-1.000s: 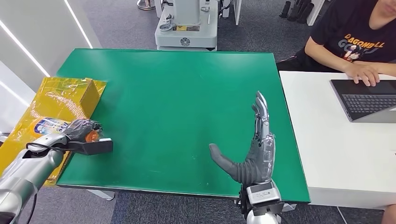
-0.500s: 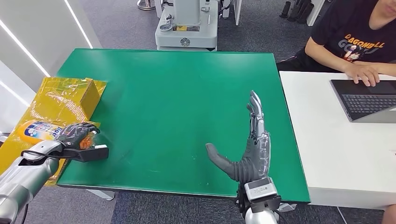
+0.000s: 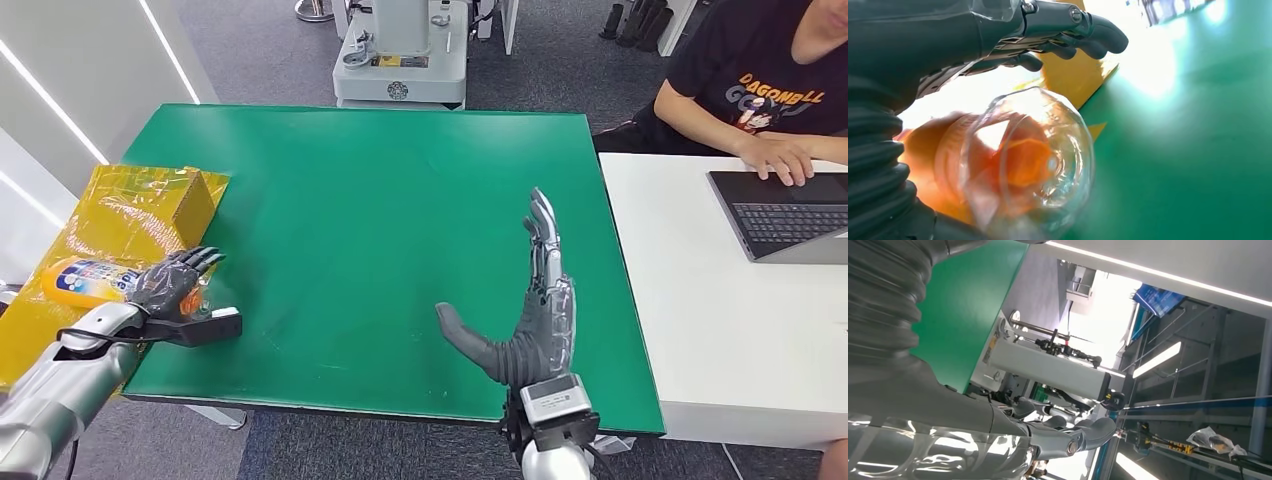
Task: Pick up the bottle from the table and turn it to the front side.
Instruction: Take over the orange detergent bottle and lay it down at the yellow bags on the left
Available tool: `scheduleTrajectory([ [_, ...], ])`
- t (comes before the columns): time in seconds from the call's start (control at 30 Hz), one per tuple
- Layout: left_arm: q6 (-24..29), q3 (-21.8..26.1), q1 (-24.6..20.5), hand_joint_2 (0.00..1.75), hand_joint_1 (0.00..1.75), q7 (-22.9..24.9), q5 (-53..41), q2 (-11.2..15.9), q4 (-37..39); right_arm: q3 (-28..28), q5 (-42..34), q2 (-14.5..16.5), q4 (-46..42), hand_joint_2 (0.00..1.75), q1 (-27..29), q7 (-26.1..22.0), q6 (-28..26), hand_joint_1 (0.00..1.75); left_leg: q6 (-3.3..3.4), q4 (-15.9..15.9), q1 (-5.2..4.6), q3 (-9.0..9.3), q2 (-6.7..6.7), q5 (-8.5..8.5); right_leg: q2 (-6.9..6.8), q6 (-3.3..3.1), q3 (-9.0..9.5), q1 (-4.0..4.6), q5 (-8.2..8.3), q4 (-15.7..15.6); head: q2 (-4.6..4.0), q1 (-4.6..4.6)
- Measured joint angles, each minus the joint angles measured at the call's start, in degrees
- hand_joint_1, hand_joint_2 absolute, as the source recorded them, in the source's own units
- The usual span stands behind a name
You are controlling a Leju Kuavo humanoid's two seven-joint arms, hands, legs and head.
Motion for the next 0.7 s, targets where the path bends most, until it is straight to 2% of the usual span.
scheduleTrajectory([
  [0.27, 1.1, 7.9, 1.4, 1.75, 0.00, -3.4, 2.2, -3.5, -4.8, 0.3, -0.9, 0.2, 0.7, 1.75, -0.8, 0.0, -0.3, 0.00, 0.00, 0.0, 0.00, -0.01, 0.00, 0.00, 0.00, 0.01, 0.00, 0.00, 0.00, 0.0, 0.00, 0.00],
  [0.43, -2.1, 13.2, 3.0, 1.75, 0.00, -7.0, 9.2, -6.6, -11.9, 0.3, -1.4, 0.2, 0.8, 1.75, -1.0, 0.2, -0.8, 0.00, 0.00, 0.0, 0.00, -0.01, -0.01, 0.00, 0.00, 0.01, 0.00, 0.00, 0.00, 0.0, 0.00, 0.00],
  [0.53, -4.5, 14.7, 4.5, 1.75, 0.00, -8.3, 13.7, -8.1, -17.9, 0.3, -1.9, 0.2, 1.0, 1.75, -1.1, 0.0, -0.8, 0.00, 0.00, 0.0, 0.00, -0.02, 0.00, 0.00, 0.00, 0.01, 0.00, 0.00, 0.01, 0.0, 0.00, 0.01],
  [0.7, -5.9, 15.1, 5.7, 1.75, 0.00, -9.4, 18.2, -9.1, -24.6, 0.3, -2.2, 0.2, 1.3, 1.75, -1.2, -0.1, -0.9, 0.00, 0.00, 0.0, 0.00, -0.02, -0.01, 0.00, -0.01, 0.01, 0.00, 0.00, 0.00, 0.0, 0.00, 0.00],
])
